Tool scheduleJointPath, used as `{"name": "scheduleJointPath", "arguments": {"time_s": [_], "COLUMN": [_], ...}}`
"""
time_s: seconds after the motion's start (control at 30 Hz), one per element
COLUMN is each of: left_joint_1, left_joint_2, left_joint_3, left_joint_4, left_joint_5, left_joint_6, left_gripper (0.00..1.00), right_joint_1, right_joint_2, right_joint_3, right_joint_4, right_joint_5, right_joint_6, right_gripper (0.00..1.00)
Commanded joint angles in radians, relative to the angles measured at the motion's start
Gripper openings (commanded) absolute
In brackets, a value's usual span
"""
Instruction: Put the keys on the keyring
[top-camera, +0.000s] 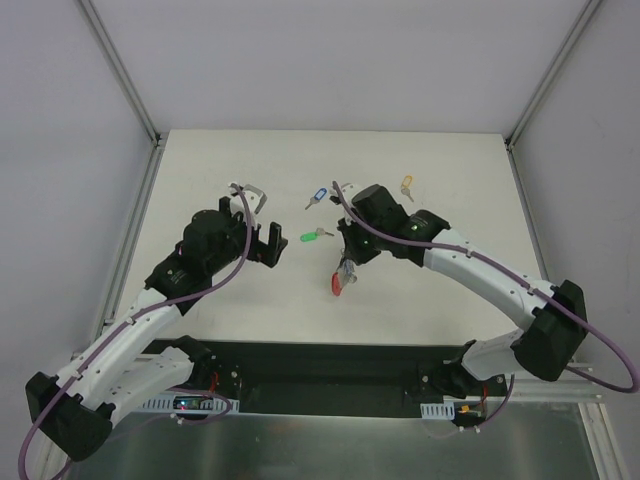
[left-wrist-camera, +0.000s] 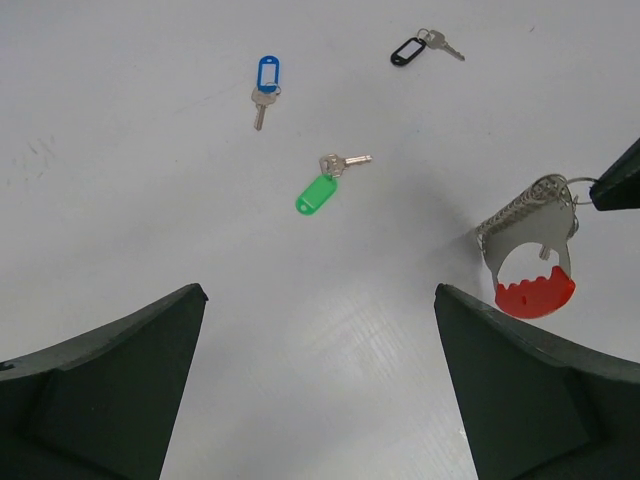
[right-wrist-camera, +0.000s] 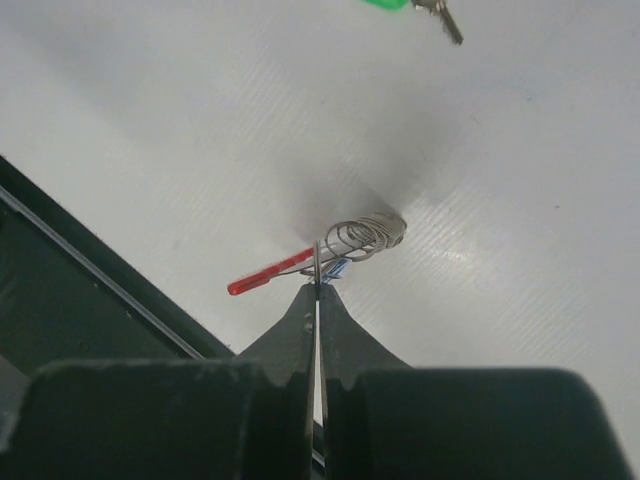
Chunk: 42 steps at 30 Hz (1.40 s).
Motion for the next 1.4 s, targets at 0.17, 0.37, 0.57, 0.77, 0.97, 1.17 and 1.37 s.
{"name": "scheduleJointPath", "arguments": {"time_s": [0.17, 0.37, 0.57, 0.77, 0.97, 1.17, 1.37], "left_joint_1": [0.018, 0.018, 0.018, 0.018, 0.018, 0.018, 0.018], "left_joint_2": [-0.075, -0.085, -0.077, -0.072, -0.069, -0.082, -0.072], "left_joint_3": [-0.036, -0.036, -0.035, -0.033, -0.033, -0.039, -0.036], "left_joint_4": [-0.015, -0.015, -0.015, -0.015, -0.014, -0.015, -0.015], "left_joint_5": [-0.014, 0.002, 0.025, 0.028, 0.029, 0.017, 0.026], "left_joint_6": [0.018, 0.018, 0.018, 0.018, 0.018, 0.018, 0.018], "left_gripper": [0.99, 0.99, 0.99, 0.99, 0.99, 0.99, 0.99], "right_joint_1": [-0.006, 0.003, 0.045, 0.098, 0.157, 0.18, 0.183], "right_joint_2": [0.083, 0.111, 0.122, 0.148, 0.212, 0.219, 0.096], "right_joint_3": [0.072, -0.014, -0.156, -0.231, -0.221, -0.196, -0.162], "right_joint_4": [0.22, 0.29, 0.331, 0.371, 0.394, 0.371, 0.273], "right_joint_5": [0.156, 0.094, 0.087, 0.084, 0.085, 0.073, 0.138], "right_joint_6": [-0.022, 0.035, 0.077, 0.137, 0.168, 0.2, 0.182], "right_gripper": [0.01, 0.01, 0.01, 0.01, 0.01, 0.14, 0.37]}}
